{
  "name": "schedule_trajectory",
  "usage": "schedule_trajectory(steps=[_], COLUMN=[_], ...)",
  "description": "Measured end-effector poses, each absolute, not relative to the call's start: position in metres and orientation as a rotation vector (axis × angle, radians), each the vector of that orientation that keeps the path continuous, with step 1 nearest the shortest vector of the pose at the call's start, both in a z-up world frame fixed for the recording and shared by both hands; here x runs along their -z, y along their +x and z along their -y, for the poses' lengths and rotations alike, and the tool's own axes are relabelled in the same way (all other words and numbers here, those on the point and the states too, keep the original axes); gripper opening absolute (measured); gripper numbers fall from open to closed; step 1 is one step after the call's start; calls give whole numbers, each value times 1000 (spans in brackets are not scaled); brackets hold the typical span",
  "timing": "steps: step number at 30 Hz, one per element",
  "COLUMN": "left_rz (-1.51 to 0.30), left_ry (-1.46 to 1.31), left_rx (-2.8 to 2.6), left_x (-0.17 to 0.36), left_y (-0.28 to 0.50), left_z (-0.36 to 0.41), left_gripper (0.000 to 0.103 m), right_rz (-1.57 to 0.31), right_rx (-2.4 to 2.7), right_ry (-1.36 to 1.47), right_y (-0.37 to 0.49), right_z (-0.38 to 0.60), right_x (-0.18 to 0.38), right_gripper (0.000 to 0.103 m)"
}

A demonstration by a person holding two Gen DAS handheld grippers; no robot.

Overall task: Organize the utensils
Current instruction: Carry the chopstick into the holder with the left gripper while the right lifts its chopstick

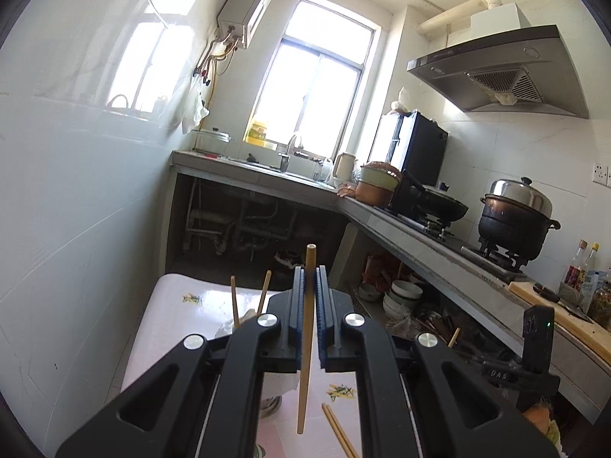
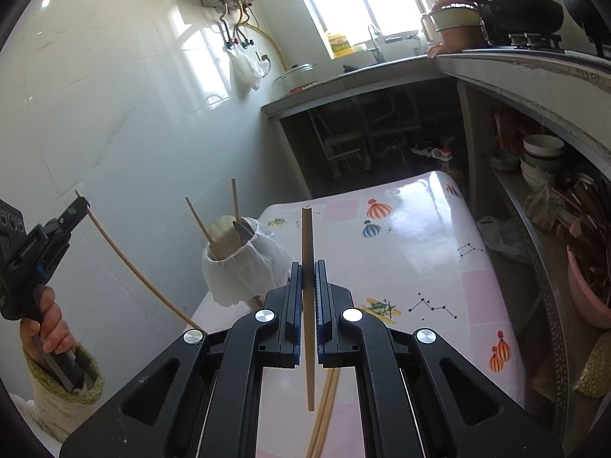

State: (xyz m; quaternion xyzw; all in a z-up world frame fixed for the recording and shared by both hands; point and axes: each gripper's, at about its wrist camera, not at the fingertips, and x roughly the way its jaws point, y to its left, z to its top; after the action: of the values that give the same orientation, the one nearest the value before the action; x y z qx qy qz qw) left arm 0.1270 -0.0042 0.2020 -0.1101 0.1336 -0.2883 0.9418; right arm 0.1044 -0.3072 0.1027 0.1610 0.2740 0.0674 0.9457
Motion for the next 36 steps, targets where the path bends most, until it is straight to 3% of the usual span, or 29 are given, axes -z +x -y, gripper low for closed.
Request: schedule_trajectory(steps=[6,12,36], left_rz=[-155,-118,-349], left_ry=[-238,-237,-175], left_rx=[574,525,481], left_x=[-242,-248,-141], left_y=[139,168,250], left_z=[8,17,69], left_gripper=[5,5,5], right_rz=[-568,-581,-629], right_rx=[-146,-143,-140], right_ry=[330,337,358], right_y=[103,107,122], right_z=[309,312,315], right_x=[-100,-96,-80], right_gripper=[4,4,4])
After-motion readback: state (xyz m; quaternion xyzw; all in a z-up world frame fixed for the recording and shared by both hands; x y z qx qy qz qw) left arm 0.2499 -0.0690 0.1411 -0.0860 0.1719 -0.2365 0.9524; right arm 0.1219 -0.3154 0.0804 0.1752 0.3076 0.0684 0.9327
